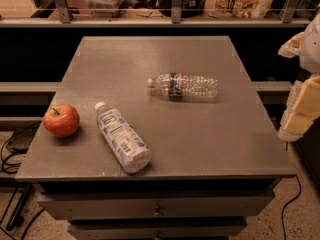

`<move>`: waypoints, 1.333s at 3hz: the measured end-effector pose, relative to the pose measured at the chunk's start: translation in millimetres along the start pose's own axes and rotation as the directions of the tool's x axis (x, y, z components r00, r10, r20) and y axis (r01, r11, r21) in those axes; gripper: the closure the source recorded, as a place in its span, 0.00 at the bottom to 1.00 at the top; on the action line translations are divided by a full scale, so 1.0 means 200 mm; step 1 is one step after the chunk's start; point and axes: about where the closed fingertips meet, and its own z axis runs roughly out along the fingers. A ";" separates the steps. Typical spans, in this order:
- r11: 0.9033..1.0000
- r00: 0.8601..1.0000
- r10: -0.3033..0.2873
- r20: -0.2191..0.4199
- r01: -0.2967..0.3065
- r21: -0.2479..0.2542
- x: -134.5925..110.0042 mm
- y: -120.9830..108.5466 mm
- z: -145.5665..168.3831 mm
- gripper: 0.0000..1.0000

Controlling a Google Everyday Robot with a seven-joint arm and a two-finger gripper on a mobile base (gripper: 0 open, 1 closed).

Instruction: Place water bottle upright

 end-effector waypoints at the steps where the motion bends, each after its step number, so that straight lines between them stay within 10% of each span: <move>1: 1.000 1.000 0.000 0.000 0.000 0.000 0.00 0.00 0.00 0.00; 3: 0.979 0.978 -0.205 0.036 0.205 -0.001 -0.41 -0.06 0.08 0.00; 4: 0.948 0.946 -0.319 0.059 0.318 0.023 -0.67 -0.11 0.12 0.00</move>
Offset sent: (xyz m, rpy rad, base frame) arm 0.0294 0.0638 0.0018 0.0078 -0.0037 0.1842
